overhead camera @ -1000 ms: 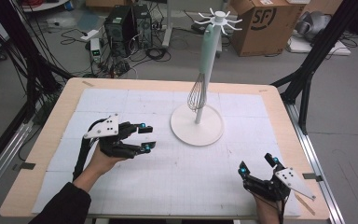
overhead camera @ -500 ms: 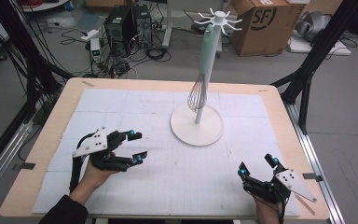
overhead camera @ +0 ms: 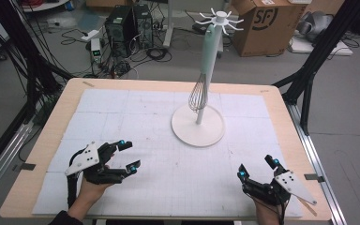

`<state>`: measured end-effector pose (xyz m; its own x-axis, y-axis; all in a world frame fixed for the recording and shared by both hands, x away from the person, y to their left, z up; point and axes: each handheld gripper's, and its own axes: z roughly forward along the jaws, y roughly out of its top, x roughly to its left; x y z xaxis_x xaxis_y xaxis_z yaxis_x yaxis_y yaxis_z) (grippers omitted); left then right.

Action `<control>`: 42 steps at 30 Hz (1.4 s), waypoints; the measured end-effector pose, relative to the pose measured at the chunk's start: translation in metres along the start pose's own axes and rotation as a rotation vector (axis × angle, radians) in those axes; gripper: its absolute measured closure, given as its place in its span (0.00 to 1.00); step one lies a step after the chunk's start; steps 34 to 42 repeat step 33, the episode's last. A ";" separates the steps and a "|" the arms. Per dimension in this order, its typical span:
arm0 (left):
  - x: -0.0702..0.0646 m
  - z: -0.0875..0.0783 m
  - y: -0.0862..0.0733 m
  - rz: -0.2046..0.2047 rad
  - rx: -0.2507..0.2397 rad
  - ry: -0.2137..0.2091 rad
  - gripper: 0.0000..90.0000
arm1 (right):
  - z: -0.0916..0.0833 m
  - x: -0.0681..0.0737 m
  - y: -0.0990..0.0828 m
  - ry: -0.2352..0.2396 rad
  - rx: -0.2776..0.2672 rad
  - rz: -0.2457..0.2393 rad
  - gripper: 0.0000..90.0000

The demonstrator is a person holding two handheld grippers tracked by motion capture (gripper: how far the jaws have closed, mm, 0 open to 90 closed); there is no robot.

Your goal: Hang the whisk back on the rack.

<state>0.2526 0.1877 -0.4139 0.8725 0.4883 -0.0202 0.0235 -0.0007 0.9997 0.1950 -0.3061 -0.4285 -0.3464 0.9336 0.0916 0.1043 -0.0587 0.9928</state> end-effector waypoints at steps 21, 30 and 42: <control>-0.002 -0.003 -0.007 -0.004 -0.004 0.058 0.28 | 0.004 -0.002 -0.004 -0.021 0.015 -0.032 0.00; -0.001 -0.002 -0.008 -0.012 0.007 0.064 0.26 | 0.004 -0.002 -0.004 -0.022 0.012 -0.032 0.00; 0.000 -0.002 -0.008 -0.011 0.007 0.065 0.26 | 0.004 -0.002 -0.004 -0.020 0.012 -0.034 0.00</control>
